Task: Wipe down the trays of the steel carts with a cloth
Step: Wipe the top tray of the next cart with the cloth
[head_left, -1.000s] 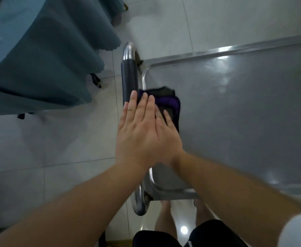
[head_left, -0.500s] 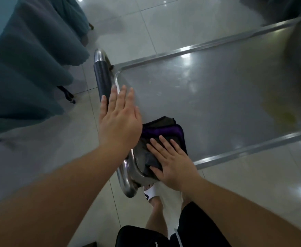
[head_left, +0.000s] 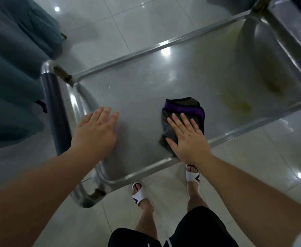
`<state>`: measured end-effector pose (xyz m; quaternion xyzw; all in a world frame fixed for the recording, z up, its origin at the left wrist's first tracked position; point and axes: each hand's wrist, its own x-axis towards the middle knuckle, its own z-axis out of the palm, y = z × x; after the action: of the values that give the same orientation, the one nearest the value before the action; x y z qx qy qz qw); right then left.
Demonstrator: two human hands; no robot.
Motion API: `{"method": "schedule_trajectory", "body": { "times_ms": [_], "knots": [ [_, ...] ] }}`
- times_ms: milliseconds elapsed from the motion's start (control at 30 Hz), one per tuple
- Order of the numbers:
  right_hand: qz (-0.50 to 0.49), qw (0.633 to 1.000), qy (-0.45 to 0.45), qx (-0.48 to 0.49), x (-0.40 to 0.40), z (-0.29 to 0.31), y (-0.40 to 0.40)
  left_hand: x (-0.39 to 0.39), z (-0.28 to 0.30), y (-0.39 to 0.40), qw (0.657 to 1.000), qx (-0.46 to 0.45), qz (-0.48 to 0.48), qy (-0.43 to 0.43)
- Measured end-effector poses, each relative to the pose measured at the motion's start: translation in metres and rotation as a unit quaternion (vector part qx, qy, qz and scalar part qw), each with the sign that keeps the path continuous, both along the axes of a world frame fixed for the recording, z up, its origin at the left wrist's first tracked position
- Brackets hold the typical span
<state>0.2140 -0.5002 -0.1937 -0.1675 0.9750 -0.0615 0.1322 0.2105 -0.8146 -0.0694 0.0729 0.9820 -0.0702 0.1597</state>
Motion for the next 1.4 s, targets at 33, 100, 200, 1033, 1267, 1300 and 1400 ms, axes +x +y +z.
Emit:
{"method": "schedule_trajectory", "body": {
  "times_ms": [33, 100, 200, 1033, 1267, 1300, 1400],
  "knots": [
    [-0.004, 1.0, 0.001, -0.001, -0.006, 0.001, 0.014, -0.002, -0.002, 0.013, 1.0, 0.017, 0.017, 0.002],
    [-0.003, 1.0, 0.002, 0.0, -0.019, 0.003, 0.045, -0.006, -0.008, 0.042, 0.997, 0.053, 0.058, 0.01],
    [0.002, 1.0, 0.002, 0.002, -0.042, 0.005, 0.098, -0.009, -0.017, 0.088, 0.984, 0.111, 0.14, 0.013],
    [-0.288, 0.957, 0.033, 0.025, -0.192, 0.001, 0.36, -0.056, -0.101, 0.254, 0.895, 0.135, 0.414, 0.097],
    [-0.223, 0.974, 0.04, -0.003, -0.14, 0.01, 0.199, -0.054, -0.127, 0.26, 0.873, 0.142, 0.442, 0.15],
    [-0.173, 0.984, 0.039, -0.016, -0.131, 0.008, 0.171, -0.053, -0.128, 0.259, 0.873, 0.141, 0.442, 0.152],
    [0.075, 0.995, 0.017, -0.069, -0.127, 0.004, 0.1, -0.055, -0.129, 0.259, 0.869, 0.147, 0.446, 0.156]
  ]
}}
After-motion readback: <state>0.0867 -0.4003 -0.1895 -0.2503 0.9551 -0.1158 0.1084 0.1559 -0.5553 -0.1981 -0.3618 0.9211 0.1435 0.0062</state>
